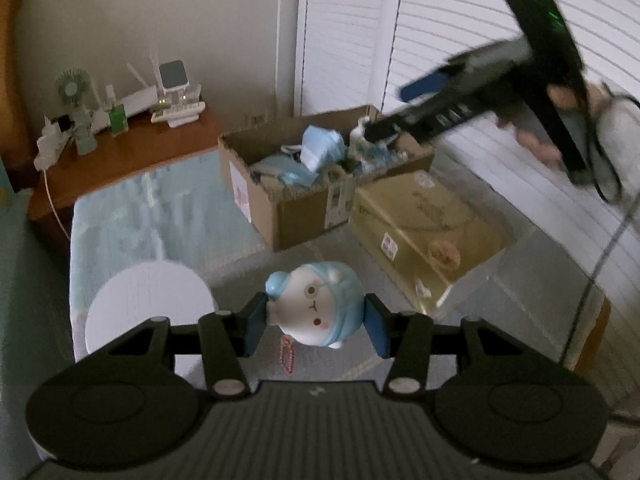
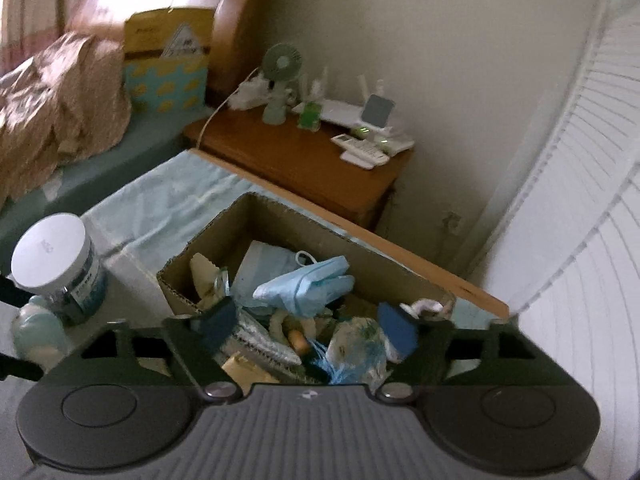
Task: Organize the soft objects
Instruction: 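Carry the figure toy over the box with the left tool and open it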
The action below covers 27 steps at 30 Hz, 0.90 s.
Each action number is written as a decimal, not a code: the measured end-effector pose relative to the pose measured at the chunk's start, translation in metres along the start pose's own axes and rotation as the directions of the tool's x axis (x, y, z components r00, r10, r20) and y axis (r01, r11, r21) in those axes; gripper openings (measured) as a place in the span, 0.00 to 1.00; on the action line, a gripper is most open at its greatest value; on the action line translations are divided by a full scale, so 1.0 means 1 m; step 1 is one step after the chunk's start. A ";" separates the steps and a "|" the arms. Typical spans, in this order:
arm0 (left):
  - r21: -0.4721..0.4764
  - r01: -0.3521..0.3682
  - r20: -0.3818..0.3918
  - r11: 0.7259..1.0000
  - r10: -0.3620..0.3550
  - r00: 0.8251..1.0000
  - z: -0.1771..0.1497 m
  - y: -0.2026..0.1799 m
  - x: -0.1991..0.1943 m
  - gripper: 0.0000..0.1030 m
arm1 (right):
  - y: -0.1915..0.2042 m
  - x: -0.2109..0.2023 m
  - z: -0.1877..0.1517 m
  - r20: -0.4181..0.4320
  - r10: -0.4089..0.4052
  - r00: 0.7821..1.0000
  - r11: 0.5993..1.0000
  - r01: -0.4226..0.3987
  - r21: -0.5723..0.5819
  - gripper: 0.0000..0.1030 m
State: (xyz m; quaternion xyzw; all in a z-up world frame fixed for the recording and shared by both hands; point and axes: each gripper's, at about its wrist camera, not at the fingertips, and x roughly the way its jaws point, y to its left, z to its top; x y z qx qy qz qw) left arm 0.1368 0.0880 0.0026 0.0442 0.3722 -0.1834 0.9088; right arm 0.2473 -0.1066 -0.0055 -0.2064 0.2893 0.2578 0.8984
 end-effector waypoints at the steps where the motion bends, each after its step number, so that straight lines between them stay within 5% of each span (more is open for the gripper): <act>1: 0.002 -0.001 0.005 1.000 0.001 1.000 0.004 0.000 0.000 0.49 | 0.002 -0.004 -0.003 0.009 -0.008 1.000 1.000 0.008 0.015 0.98; 11: 0.039 0.011 0.048 0.999 -0.012 0.999 0.059 -0.004 0.011 0.49 | 0.021 -0.050 -0.048 0.051 -0.069 0.996 0.985 0.060 0.162 1.00; 22: 0.022 -0.038 0.026 0.999 0.037 0.999 0.128 0.012 0.086 0.51 | 0.031 -0.075 -0.072 0.079 -0.104 0.991 0.970 0.084 0.228 1.00; 24: 0.010 -0.046 0.036 0.999 0.046 0.998 0.133 0.015 0.096 0.56 | 0.029 -0.076 -0.074 0.078 -0.105 0.991 0.969 0.085 0.233 1.00; 26: 0.000 -0.072 0.054 0.997 0.072 0.996 0.134 0.015 0.099 0.84 | 0.028 -0.077 -0.076 0.077 -0.106 0.991 0.968 0.085 0.235 1.00; 27: -0.009 -0.086 0.069 0.996 0.086 0.994 0.134 0.014 0.098 0.89 | 0.028 -0.078 -0.077 0.079 -0.112 0.991 0.967 0.090 0.237 1.00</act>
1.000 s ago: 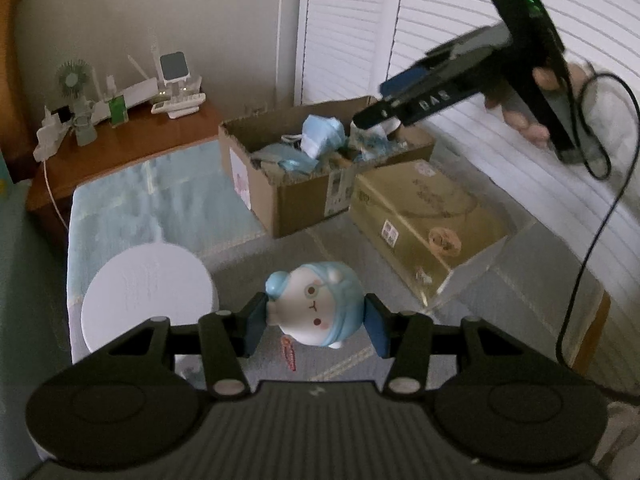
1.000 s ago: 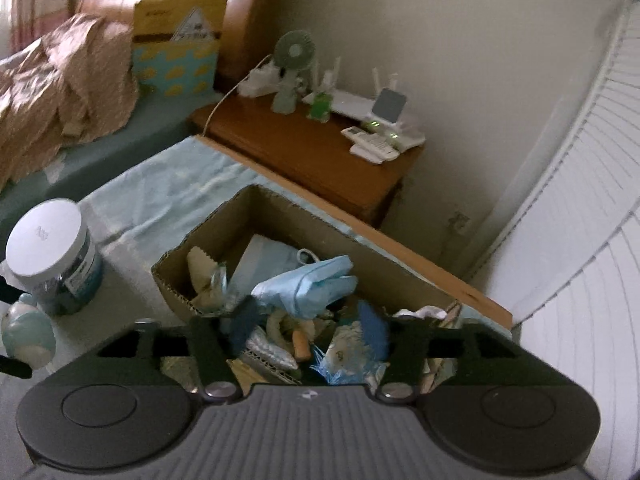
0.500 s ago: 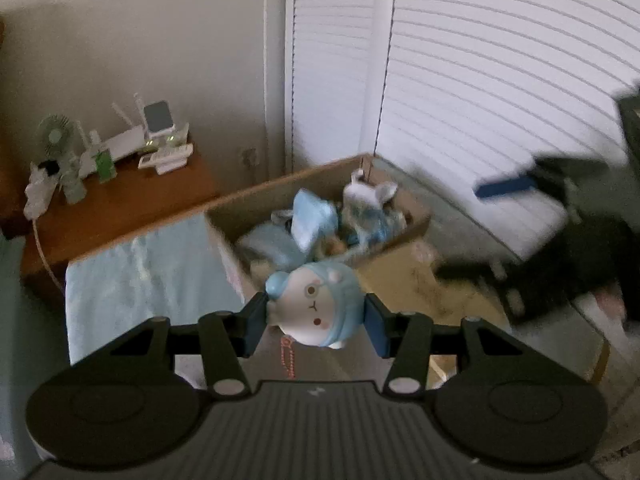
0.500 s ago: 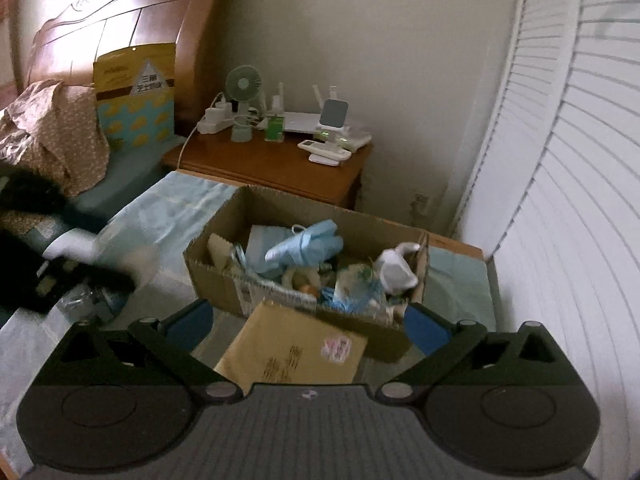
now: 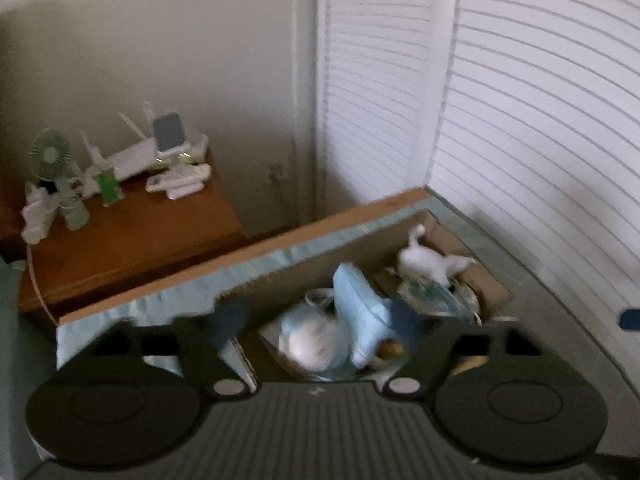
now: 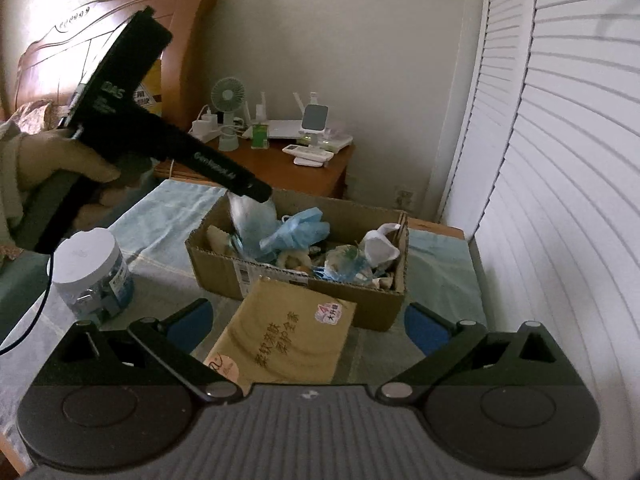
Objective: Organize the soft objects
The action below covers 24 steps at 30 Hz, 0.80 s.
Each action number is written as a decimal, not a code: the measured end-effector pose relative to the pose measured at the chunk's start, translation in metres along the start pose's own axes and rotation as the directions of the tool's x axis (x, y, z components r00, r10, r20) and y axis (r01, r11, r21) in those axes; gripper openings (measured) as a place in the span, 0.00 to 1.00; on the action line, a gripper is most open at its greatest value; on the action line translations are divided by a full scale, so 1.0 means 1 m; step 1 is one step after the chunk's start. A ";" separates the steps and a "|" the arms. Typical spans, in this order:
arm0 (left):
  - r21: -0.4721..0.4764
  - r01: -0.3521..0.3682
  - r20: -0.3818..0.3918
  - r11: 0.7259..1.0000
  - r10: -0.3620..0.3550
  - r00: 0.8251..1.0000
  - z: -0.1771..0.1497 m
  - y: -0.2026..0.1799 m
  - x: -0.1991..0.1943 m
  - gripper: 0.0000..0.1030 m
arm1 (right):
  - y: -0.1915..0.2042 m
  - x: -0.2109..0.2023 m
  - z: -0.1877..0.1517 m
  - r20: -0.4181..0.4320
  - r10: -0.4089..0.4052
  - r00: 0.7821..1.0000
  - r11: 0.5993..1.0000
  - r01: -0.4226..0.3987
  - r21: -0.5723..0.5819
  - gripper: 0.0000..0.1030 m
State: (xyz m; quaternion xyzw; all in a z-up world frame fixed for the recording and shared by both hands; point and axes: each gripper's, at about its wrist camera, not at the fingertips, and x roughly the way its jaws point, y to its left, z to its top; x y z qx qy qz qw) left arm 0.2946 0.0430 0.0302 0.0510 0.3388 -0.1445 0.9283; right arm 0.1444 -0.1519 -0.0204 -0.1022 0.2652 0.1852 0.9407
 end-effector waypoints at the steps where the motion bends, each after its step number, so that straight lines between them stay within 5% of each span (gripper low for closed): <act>1: -0.008 -0.004 0.018 1.000 0.004 1.000 -0.001 0.000 -0.003 0.94 | -0.001 -0.001 0.000 0.002 -0.002 1.000 1.000 0.002 0.003 1.00; 10: 0.054 -0.129 0.091 0.990 0.123 0.988 -0.025 -0.026 -0.053 1.00 | -0.006 -0.008 0.002 -0.010 -0.016 1.000 0.998 0.016 0.056 1.00; 15: 0.088 -0.244 0.110 0.966 0.234 0.966 -0.053 -0.049 -0.084 0.99 | -0.005 -0.011 0.001 -0.058 -0.079 0.995 0.992 0.084 0.098 1.00; 21: -0.079 -0.234 0.003 0.969 0.235 0.972 -0.078 -0.058 -0.112 0.99 | -0.007 -0.004 -0.009 -0.160 -0.177 0.971 0.955 0.208 0.212 1.00; 24: -0.146 -0.222 -0.037 0.964 0.219 0.975 -0.085 -0.060 -0.120 0.99 | -0.004 -0.009 -0.014 -0.182 -0.166 0.969 0.947 0.208 0.244 1.00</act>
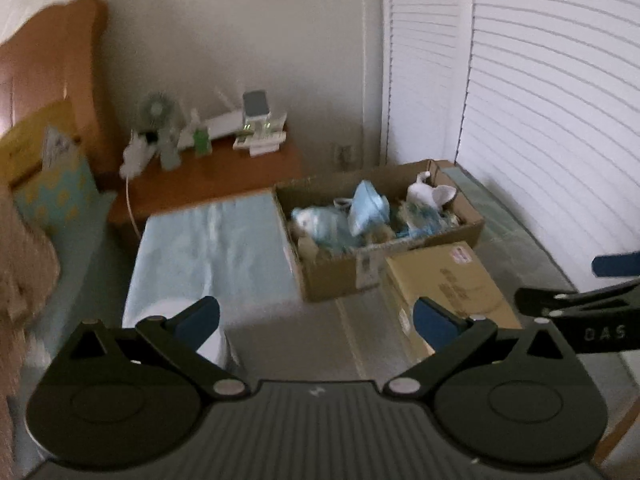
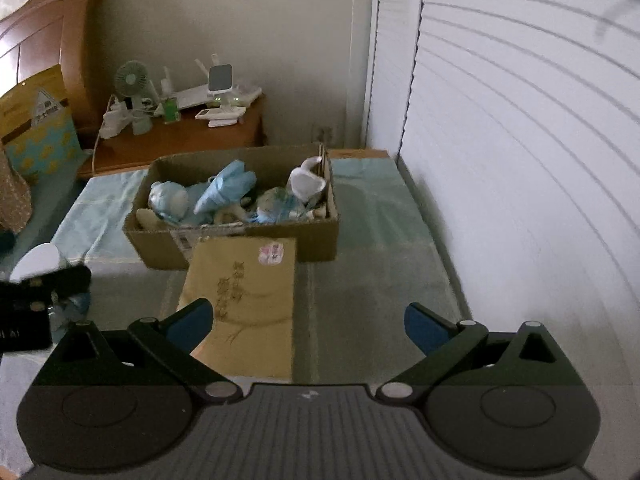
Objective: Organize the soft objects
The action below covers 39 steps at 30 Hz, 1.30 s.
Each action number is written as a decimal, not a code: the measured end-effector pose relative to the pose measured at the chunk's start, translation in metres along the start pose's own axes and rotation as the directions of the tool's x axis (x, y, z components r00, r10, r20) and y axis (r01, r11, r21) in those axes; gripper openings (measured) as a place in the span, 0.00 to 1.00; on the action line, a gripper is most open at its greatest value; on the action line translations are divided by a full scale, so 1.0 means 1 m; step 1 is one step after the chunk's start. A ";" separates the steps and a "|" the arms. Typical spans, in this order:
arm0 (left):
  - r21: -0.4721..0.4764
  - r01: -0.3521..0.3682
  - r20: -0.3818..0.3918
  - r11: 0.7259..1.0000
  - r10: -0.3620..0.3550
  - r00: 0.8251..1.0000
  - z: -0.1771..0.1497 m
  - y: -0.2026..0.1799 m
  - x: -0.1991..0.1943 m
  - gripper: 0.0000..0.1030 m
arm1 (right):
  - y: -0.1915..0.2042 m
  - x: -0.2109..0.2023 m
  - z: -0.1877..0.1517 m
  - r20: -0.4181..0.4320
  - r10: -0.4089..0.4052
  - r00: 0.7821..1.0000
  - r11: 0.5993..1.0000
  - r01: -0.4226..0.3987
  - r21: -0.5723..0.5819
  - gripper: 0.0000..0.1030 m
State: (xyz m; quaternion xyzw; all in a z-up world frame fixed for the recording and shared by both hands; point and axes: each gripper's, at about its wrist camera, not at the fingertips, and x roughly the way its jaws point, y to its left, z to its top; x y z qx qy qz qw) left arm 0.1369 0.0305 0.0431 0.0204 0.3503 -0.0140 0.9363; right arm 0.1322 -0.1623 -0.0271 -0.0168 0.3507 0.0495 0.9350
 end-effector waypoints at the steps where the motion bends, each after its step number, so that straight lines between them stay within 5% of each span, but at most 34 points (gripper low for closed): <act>1: -0.013 0.003 -0.006 1.000 -0.003 1.000 -0.002 -0.001 -0.003 0.99 | 0.001 -0.003 -0.001 0.000 -0.001 1.000 1.000 0.001 -0.001 1.00; 39: -0.031 -0.020 -0.003 0.999 0.020 1.000 -0.006 -0.014 -0.024 0.99 | 0.003 -0.029 -0.005 0.041 -0.024 0.999 1.000 0.024 -0.012 1.00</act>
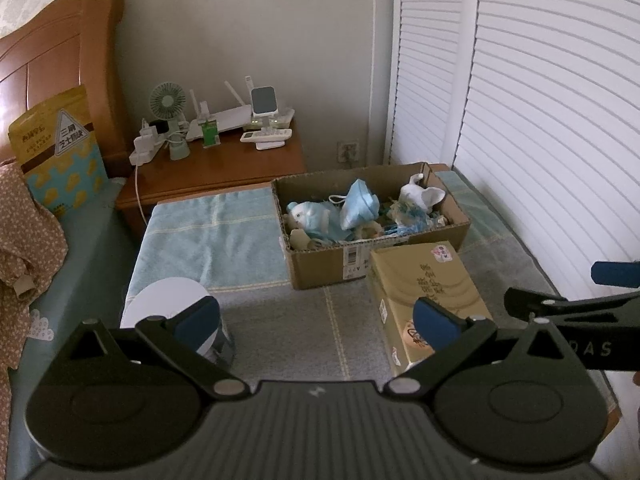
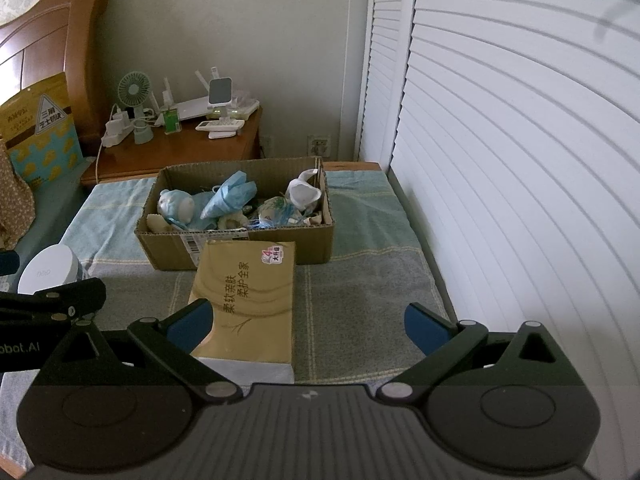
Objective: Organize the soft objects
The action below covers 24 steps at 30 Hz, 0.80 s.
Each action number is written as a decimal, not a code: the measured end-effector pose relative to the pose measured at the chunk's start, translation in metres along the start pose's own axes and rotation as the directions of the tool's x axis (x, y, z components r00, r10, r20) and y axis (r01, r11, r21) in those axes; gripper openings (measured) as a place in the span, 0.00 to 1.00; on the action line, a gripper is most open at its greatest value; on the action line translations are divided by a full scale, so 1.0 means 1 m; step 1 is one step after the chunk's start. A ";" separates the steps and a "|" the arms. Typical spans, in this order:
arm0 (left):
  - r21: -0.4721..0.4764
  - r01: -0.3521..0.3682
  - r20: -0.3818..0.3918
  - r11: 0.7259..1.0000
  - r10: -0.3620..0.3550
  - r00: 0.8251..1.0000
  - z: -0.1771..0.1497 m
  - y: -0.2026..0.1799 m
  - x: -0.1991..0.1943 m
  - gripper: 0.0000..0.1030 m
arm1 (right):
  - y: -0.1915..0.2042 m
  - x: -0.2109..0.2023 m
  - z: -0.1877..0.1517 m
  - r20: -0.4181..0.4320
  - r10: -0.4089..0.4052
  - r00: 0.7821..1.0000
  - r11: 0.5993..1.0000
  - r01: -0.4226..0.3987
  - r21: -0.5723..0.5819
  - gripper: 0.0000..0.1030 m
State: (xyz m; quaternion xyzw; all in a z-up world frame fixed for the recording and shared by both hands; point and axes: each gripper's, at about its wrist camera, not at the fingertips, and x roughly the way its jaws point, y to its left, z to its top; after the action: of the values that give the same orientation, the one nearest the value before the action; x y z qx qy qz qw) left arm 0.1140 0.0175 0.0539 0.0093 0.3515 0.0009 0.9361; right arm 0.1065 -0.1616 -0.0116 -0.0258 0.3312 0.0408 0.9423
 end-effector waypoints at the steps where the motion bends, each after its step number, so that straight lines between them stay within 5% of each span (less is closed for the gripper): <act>1: 0.001 0.000 0.000 1.000 0.000 1.000 0.000 0.000 0.000 0.99 | 0.000 0.000 0.000 -0.001 0.000 1.000 1.000 0.000 -0.001 1.00; 24: -0.002 -0.003 -0.003 1.000 0.003 1.000 0.001 0.001 0.000 0.99 | -0.001 0.001 0.001 0.000 -0.001 1.000 1.000 0.001 -0.003 1.00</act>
State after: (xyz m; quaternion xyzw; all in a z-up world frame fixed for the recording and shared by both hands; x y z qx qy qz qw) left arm 0.1148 0.0182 0.0548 0.0088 0.3527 0.0027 0.9357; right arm 0.1081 -0.1621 -0.0113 -0.0276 0.3312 0.0408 0.9423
